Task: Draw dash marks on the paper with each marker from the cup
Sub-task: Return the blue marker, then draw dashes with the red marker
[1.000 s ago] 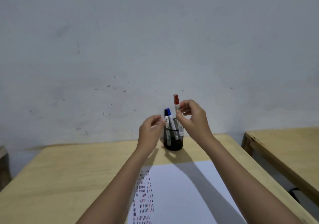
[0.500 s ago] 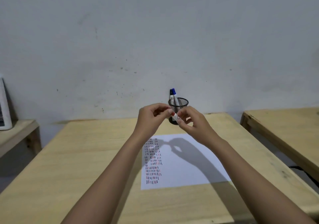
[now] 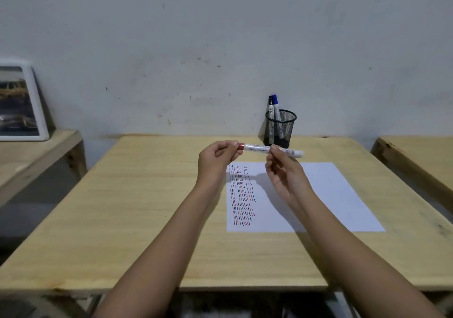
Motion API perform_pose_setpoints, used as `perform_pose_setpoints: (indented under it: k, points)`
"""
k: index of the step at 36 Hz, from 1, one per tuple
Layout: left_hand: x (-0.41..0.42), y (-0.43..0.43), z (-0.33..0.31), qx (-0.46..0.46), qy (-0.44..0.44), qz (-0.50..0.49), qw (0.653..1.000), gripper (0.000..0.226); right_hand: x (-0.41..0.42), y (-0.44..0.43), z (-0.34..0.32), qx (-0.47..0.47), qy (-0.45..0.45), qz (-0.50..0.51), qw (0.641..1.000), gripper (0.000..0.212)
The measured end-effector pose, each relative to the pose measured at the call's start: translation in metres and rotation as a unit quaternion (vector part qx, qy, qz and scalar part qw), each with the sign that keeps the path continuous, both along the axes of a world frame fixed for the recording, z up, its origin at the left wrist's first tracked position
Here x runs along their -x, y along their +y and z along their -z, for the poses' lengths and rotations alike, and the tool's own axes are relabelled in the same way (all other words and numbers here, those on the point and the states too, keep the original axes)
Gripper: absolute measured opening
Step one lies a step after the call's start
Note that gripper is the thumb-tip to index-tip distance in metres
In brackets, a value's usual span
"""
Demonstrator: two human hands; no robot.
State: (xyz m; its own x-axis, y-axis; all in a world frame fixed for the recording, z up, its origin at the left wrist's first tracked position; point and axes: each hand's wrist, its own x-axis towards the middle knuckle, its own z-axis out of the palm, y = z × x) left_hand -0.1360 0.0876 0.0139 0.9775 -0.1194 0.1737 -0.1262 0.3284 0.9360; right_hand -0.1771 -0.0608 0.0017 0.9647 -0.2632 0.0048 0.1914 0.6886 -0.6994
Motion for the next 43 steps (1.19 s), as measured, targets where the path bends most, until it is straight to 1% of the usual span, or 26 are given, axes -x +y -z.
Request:
perform_pose_setpoints:
  k: [2,8,12,14,16,18,21,23,26,29,33,36,38,40,43]
  points:
    - [-0.003,0.003,0.003,-0.012,0.008,-0.002,1.000,0.010,-0.005,0.012,0.001,0.003,0.004,-0.017,1.000,0.004]
    - [-0.022,0.021,0.005,-0.064,0.016,-0.014,0.998,0.016,-0.023,0.027,0.001,0.097,-0.023,-0.006,0.995,0.006]
    - [-0.040,0.035,0.003,-0.067,0.042,-0.046,0.996,0.020,-0.032,0.020,-0.002,0.103,-0.046,0.000,0.994,0.009]
    - [-0.049,0.042,0.003,-0.118,0.033,-0.056,0.991,0.019,-0.036,0.011,-0.003,0.096,-0.049,0.010,0.994,0.010]
    - [-0.053,0.043,0.005,-0.194,0.013,-0.064,0.979,0.017,-0.039,0.003,-0.002,0.091,-0.044,0.019,0.995,0.009]
    - [-0.057,0.039,0.009,-0.250,-0.009,-0.073,0.965,0.017,-0.041,-0.003,0.000,0.085,-0.030,0.024,0.996,0.008]
    - [-0.064,0.028,0.017,-0.350,-0.039,-0.073,0.933,0.016,-0.043,-0.010,0.005,0.070,-0.003,0.028,0.997,0.010]
    - [-0.070,0.023,0.022,-0.409,-0.057,-0.062,0.909,0.016,-0.044,-0.013,0.009,0.081,0.009,0.034,0.996,0.010]
    - [-0.076,0.017,0.028,-0.465,-0.077,-0.048,0.880,0.012,-0.044,-0.014,0.014,0.134,0.021,0.047,0.990,0.012]
    - [-0.079,0.013,0.032,-0.482,-0.089,-0.041,0.871,0.012,-0.041,-0.017,0.016,0.193,0.047,0.074,0.977,0.013]
    - [-0.077,0.012,0.035,-0.506,-0.094,-0.029,0.857,0.018,-0.034,-0.019,0.017,0.199,0.076,0.079,0.974,0.007]
    - [-0.070,0.015,0.036,-0.523,-0.092,-0.025,0.847,0.043,-0.024,-0.017,0.013,0.217,0.084,0.079,0.969,0.005]
    - [-0.059,0.020,0.035,-0.510,-0.096,-0.044,0.854,0.052,-0.014,-0.014,0.011,0.236,0.081,0.081,0.965,0.009]
    - [-0.044,0.026,0.036,-0.503,-0.123,-0.070,0.852,0.051,-0.002,-0.010,0.009,0.253,0.076,0.079,0.961,0.008]
    - [-0.015,0.035,0.043,-0.526,-0.176,-0.071,0.829,0.049,0.019,-0.004,0.011,0.295,0.078,0.080,0.949,0.004]
